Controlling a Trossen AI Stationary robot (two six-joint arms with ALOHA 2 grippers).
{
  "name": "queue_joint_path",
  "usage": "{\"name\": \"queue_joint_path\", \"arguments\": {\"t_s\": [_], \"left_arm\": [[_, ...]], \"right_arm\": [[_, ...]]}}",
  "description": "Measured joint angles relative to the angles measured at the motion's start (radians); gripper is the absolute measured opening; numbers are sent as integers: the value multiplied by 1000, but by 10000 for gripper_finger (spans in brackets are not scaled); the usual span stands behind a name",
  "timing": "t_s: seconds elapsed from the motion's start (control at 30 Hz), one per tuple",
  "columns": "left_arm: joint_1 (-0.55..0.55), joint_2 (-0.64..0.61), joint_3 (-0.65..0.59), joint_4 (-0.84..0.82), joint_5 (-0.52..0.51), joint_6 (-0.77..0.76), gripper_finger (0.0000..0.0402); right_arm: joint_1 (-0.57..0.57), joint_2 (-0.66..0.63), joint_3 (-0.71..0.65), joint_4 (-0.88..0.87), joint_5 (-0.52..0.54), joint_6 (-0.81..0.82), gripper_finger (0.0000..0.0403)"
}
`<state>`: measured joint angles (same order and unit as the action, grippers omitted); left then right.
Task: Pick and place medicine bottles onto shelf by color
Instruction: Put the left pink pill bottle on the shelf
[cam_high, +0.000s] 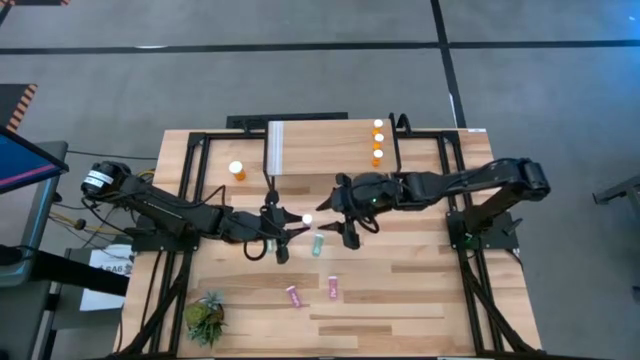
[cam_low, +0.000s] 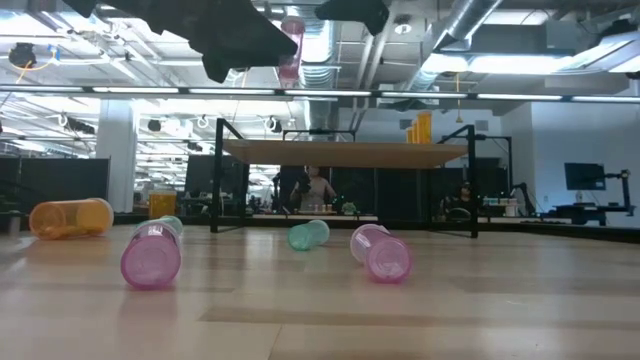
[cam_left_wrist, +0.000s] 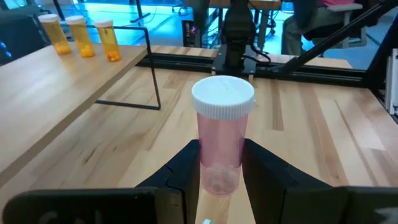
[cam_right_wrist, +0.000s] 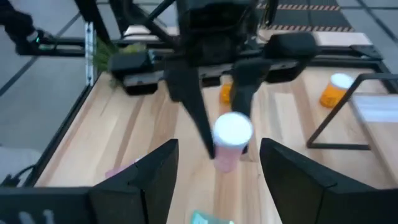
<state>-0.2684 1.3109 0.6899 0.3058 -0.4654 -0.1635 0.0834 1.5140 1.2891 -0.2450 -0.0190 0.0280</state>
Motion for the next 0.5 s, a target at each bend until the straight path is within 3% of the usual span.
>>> {"name": "queue_joint_path", "arguments": {"t_s": [0.23,0.5], "left_arm": [[0,0,0,1,77,-32,91],[0,26,0,33,75,-36,91]], "right_arm": [[1,19,-3,-29,0,-3,250],[8,20,-1,-39,-1,-3,250]]}}
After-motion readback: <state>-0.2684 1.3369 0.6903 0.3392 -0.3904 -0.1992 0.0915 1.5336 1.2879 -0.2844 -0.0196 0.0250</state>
